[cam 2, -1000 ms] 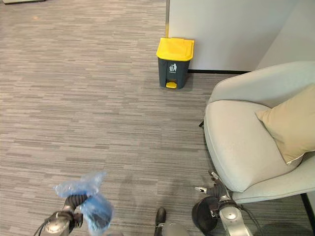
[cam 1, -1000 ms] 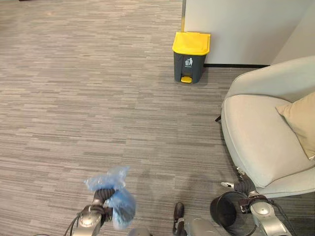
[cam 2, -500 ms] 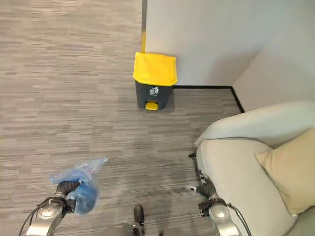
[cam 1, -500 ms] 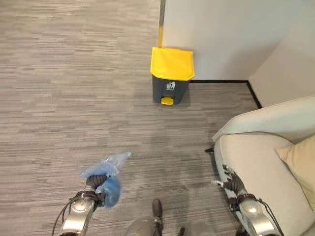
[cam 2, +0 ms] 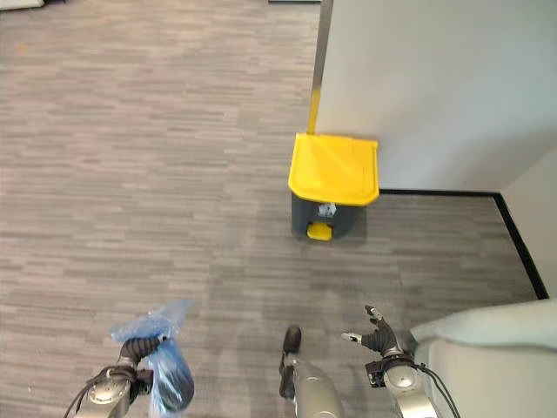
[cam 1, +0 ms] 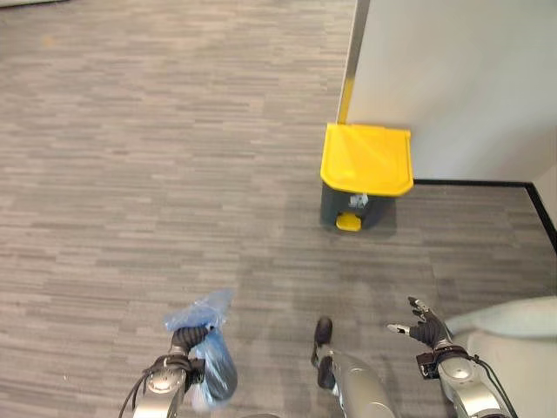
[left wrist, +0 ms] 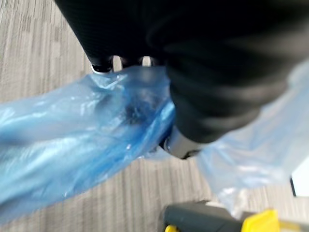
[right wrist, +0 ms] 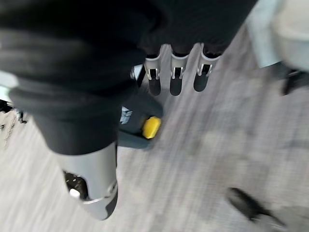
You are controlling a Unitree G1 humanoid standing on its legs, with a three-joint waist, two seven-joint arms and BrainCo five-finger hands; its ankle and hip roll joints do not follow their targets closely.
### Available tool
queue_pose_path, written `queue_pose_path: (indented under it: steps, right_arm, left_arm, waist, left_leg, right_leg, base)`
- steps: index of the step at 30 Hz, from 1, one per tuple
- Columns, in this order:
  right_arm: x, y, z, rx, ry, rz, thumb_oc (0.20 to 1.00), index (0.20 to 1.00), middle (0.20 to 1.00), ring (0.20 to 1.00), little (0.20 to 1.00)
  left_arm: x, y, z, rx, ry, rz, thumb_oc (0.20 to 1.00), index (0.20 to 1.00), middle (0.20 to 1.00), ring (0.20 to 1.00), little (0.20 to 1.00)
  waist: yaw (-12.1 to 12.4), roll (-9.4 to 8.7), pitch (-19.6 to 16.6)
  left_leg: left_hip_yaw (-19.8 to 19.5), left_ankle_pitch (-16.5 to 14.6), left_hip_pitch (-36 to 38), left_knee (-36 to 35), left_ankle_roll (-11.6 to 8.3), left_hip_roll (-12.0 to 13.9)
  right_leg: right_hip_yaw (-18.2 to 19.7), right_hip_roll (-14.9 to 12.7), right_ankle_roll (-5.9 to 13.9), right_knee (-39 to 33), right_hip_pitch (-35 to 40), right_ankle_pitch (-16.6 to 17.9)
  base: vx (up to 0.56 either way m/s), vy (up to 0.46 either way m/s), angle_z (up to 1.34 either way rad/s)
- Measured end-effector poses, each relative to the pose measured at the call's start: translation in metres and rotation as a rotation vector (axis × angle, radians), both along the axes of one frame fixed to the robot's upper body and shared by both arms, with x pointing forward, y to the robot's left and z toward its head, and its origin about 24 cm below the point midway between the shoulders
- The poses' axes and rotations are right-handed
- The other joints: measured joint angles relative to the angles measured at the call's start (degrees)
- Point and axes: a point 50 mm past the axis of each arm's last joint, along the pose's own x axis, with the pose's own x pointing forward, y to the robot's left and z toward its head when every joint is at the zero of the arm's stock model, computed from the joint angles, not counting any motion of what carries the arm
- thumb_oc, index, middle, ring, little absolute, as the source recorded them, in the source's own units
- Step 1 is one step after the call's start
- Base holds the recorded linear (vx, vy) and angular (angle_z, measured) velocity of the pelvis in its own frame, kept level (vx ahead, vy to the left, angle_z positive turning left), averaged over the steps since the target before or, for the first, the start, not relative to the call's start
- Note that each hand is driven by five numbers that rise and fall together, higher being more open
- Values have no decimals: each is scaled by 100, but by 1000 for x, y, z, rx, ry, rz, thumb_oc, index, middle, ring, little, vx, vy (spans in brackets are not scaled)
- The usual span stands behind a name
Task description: Gather garbage on tea table into small bin, then transfer packed bag to large trash can.
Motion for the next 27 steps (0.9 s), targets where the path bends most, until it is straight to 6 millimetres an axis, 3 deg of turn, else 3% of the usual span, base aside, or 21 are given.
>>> queue_pose_path:
  steps: [1, 3, 4, 6, 9, 10, 13, 14, 15, 17, 18, 19, 21, 23, 26, 27]
  right_arm:
    - [5, 2, 5, 3, -32, 11, 1000, 1000, 1000, 1000, 1000]
    - [10, 1, 11, -2, -62, 13, 1000, 1000, 1000, 1000, 1000]
    - [12, 0, 14, -5, -73, 18, 1000, 1000, 1000, 1000, 1000]
    - [11, 0, 12, -9, -66, 21, 1000, 1000, 1000, 1000, 1000]
    - [4, 1, 6, -3, -30, 12, 1000, 1000, 1000, 1000, 1000]
    - [4, 3, 5, 3, -30, 11, 1000, 1000, 1000, 1000, 1000]
    - [8, 2, 7, 0, -43, 4, 1000, 1000, 1000, 1000, 1000]
    - [8, 2, 7, -1, -43, 4, 1000, 1000, 1000, 1000, 1000]
    - [8, 1, 7, -3, -44, 2, 1000, 1000, 1000, 1000, 1000]
    - [2, -2, 1, -11, -13, -15, 1000, 1000, 1000, 1000, 1000]
    - [-3, -6, -2, -22, 8, -21, 1000, 1000, 1000, 1000, 1000]
    - [-8, -7, -5, -23, 29, -29, 1000, 1000, 1000, 1000, 1000]
    - [-17, -3, -12, -7, 57, -34, 1000, 1000, 1000, 1000, 1000]
    - [-19, -3, -13, -6, 63, -39, 1000, 1000, 1000, 1000, 1000]
    - [-19, 5, -16, 22, 64, -37, 1000, 1000, 1000, 1000, 1000]
    - [-17, 7, -16, 30, 63, -30, 1000, 1000, 1000, 1000, 1000]
  left_arm:
    - [-2, 6, 1, 16, 8, 2, 200, 200, 200, 200, 200]
    - [-5, 5, -1, 15, 24, -4, 200, 200, 200, 200, 200]
    - [-4, 4, -1, 9, 22, -13, 200, 200, 200, 200, 200]
    - [4, 2, 2, 3, 5, -24, 200, 200, 200, 200, 200]
    - [13, 0, 6, 3, -19, -35, 200, 200, 200, 200, 200]
    - [14, 0, 6, 6, -24, -39, 200, 200, 200, 200, 200]
    - [24, -7, 10, 3, -48, -72, 200, 200, 200, 200, 200]
    - [24, -8, 9, 0, -44, -79, 200, 200, 200, 200, 200]
    - [22, -8, 9, 0, -40, -78, 200, 200, 200, 200, 200]
    - [18, -9, 6, -7, -26, -74, 200, 200, 200, 200, 200]
    - [13, -10, 2, -14, -12, -69, 200, 200, 200, 200, 200]
    - [8, -10, 0, -16, 2, -61, 200, 200, 200, 200, 200]
    - [-5, -7, -6, -15, 41, -51, 200, 200, 200, 200, 200]
    - [-8, -4, -7, -4, 57, -49, 200, 200, 200, 200, 200]
    - [-7, 8, -3, 36, 64, -51, 200, 200, 200, 200, 200]
    - [-6, 12, 0, 51, 61, -51, 200, 200, 200, 200, 200]
  waist:
    - [27, -110, -17]
    - [12, -96, -25]
    - [-43, -60, -48]
    - [-190, -43, -122]
    - [-311, -107, -140]
    - [-300, -260, -178]
    - [-267, -361, -128]
    - [-251, -357, -118]
    - [-252, -291, -109]
    - [-177, -94, -95]
    - [-55, 122, -98]
    - [-49, 188, -66]
    - [-27, 38, -133]
    - [-55, -51, -136]
    - [-27, -225, -198]
    - [-30, -261, -209]
  left_leg:
    - [-33, -20, -228, -62, -79, 270]
    - [-43, 129, -695, 216, -229, 723]
    - [-42, 449, -1030, 314, -292, 968]
    - [-69, 786, -1209, 513, -503, 1095]
    - [-108, 960, -1334, 1126, -567, 1024]
    - [-213, 685, -1454, 1093, -384, 878]
    - [-334, 660, -1867, -82, -240, 729]
    - [-339, 888, -2093, -609, -122, 645]
    - [-342, 1098, -2234, -787, -74, 650]
    - [-357, 1519, -2393, -1187, -193, 611]
    - [-358, 1489, -2319, -1351, -184, 707]
    - [-282, 1788, -2232, -1313, -53, 680]
    - [-169, 1795, -1905, -1572, -45, 373]
    - [-156, 1931, -1747, -1679, 153, 179]
    - [9, 1982, -1549, -1841, 358, 56]
    - [47, 1954, -1480, -1856, 544, -10]
  right_leg:
    - [49, 4, 48, -176, 244, -54]
    - [91, 57, 138, -172, 474, -144]
    - [86, 102, 280, -155, 545, -167]
    - [139, 116, 447, -93, 615, -244]
    - [250, 73, 446, -187, 863, -270]
    - [483, -46, 462, -384, 984, -379]
    - [483, -210, 570, -622, 1173, -336]
    - [476, -271, 735, -701, 1306, -351]
    - [487, -272, 881, -741, 1407, -365]
    - [706, -293, 1037, -834, 1555, -574]
    - [786, -242, 1273, -709, 1522, -687]
    - [914, -279, 1436, -555, 1548, -806]
    - [1128, -587, 1510, -450, 1603, -948]
    - [1199, -748, 1628, -310, 1595, -1023]
    - [1267, -799, 1829, 73, 1387, -1248]
    - [1274, -795, 1886, 366, 1252, -1346]
  base:
    - [267, -255, -5]
    - [159, -182, -26]
    - [156, -160, -49]
    - [140, -113, -25]
    - [125, -49, -11]
    - [123, -14, -26]
    - [94, 9, -2]
    - [132, 49, -2]
    - [141, 70, -14]
    - [173, 112, -49]
    - [212, 148, -78]
    - [229, 167, -82]
    - [157, 133, -63]
    - [122, 123, -36]
    - [99, 143, -22]
    - [80, 141, -19]
